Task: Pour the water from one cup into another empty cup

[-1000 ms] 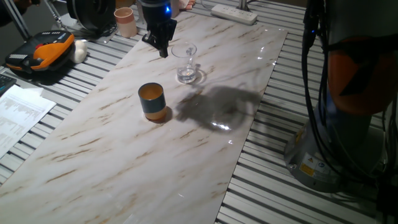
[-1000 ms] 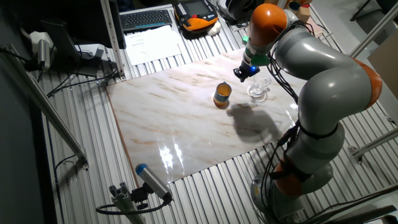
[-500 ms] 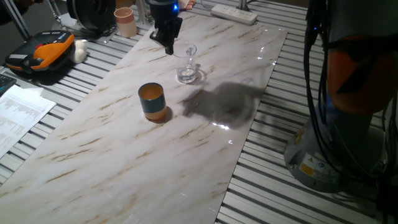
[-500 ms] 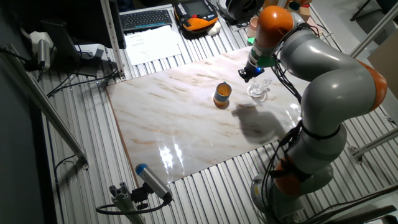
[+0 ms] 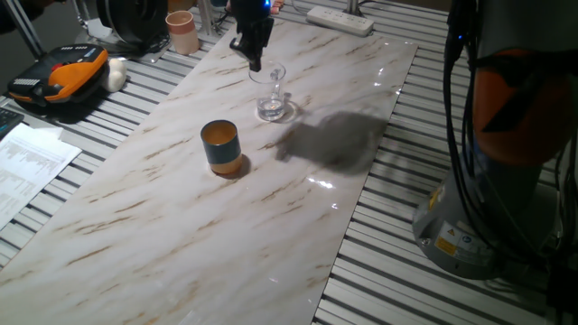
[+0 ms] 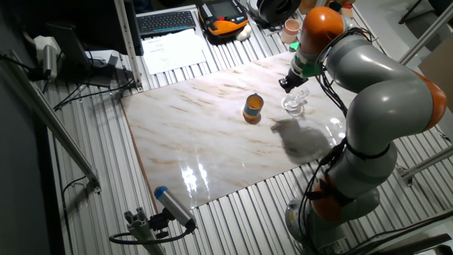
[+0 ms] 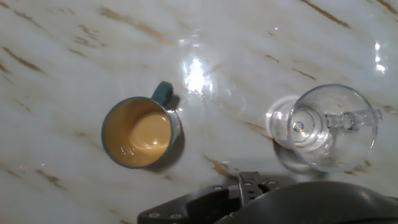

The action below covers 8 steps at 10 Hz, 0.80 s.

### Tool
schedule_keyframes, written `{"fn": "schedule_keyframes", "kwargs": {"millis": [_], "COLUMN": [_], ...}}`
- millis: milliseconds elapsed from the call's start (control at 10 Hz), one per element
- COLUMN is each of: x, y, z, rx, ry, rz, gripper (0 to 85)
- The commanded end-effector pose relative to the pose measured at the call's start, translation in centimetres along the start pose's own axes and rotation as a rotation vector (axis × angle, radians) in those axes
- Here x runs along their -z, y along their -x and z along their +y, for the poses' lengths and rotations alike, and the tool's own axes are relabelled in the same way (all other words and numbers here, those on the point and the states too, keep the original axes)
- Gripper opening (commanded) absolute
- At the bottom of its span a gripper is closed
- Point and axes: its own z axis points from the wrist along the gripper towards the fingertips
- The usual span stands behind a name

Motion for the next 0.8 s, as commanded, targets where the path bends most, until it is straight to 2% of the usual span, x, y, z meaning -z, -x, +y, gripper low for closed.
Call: {"fn": "schedule_keyframes", "kwargs": {"millis": [0, 300, 500, 700], "x": [0.1, 0.5, 0.7, 0.6], "y": [-0.1, -0.2, -0.5, -0.9], "z": [-0.4, -2.6, -3.2, -3.9], "rx": [-0.003, -0.015, -0.043, -0.037], "ry": [0.001, 0.001, 0.014, 0.012], "rz": [-0.002, 0.003, 0.007, -0.001], "gripper": [0.0, 0.0, 0.0, 0.0]}}
